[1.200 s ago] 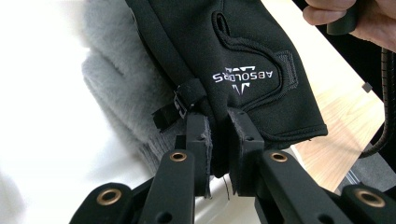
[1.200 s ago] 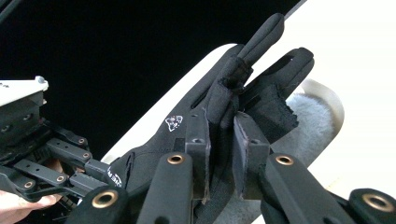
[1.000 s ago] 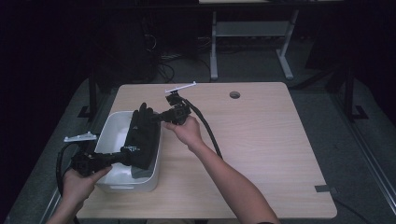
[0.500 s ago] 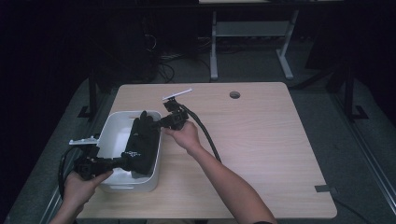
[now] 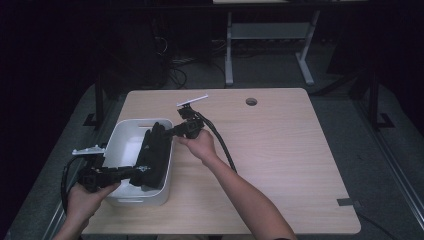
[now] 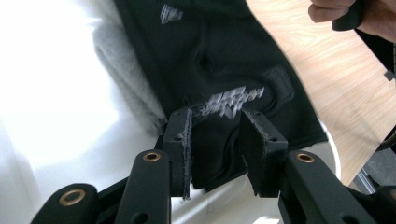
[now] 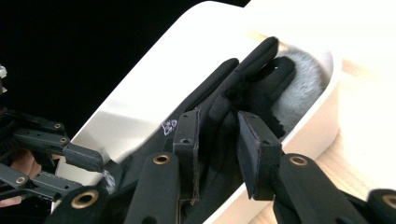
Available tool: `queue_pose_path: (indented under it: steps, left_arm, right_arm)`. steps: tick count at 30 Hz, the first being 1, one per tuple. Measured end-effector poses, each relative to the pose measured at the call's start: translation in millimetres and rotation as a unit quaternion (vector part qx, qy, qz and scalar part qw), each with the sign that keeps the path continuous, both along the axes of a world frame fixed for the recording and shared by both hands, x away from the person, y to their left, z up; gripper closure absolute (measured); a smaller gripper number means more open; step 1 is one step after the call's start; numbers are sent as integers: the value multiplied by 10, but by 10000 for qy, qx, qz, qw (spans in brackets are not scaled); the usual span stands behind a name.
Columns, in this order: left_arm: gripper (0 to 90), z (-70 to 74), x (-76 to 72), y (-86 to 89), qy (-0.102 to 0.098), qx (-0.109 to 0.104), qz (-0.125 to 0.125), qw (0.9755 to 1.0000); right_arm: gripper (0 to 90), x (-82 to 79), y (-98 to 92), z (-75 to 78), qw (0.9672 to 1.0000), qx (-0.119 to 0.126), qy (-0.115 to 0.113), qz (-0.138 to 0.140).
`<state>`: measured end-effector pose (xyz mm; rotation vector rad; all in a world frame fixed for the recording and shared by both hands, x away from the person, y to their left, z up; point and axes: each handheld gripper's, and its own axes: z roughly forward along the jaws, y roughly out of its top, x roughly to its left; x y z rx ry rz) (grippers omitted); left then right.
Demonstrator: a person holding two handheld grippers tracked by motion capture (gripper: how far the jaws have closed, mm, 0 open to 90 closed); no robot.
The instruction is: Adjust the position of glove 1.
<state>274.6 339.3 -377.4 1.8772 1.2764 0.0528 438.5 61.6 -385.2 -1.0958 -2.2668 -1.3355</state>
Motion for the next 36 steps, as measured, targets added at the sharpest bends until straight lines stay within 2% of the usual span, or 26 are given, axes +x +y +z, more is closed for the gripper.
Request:
queue_pose_path:
  steps: [7, 13, 23, 36]
  left_arm:
    - [639, 70, 22, -28, -88, 42, -77, 9999]
    - [640, 160, 46, -89, -219, 7, -134, 9997]
    - [641, 233, 66, -172, -294, -67, -189, 9994]
    - [641, 372, 138, -362, -459, -163, -390, 9980]
  right_arm:
    - [682, 7, -59, 37, 10000, 36, -51, -52]
    - [682, -3, -150, 116, 9999, 71, -127, -78]
    - [683, -21, -290, 195, 9996, 85, -216, -155]
    - [672, -42, -591, 278, 9988, 175, -310, -336]
